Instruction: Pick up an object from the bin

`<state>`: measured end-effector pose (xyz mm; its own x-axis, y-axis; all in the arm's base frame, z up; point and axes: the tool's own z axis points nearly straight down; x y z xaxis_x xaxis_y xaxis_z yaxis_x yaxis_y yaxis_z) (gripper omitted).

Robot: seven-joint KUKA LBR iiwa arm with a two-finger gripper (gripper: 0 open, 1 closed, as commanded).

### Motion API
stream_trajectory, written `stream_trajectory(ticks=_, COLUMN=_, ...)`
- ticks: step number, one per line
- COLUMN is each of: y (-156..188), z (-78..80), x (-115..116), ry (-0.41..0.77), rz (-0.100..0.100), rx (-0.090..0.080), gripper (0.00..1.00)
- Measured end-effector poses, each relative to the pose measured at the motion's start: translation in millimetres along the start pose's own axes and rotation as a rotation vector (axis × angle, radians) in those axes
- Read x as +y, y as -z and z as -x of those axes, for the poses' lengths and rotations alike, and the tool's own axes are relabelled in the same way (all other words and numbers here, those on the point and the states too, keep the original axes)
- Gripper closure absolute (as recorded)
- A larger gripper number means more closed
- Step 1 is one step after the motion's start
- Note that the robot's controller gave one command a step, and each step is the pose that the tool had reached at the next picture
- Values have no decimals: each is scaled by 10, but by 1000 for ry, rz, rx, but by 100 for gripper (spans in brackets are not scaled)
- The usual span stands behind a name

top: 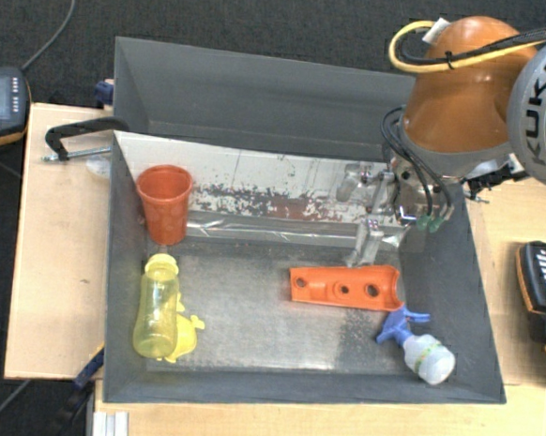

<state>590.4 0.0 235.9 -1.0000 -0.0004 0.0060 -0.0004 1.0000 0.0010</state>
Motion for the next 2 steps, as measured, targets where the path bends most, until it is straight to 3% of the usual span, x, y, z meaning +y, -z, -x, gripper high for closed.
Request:
stream_trajectory(ticks=1, y=51, z=13, x=0, ry=0, rz=0, rx=-9, gripper=0)
stream_trajectory(ticks=2, y=-137, z=-35, x=-41, ry=110, rz=0, rx=-13, gripper=0)
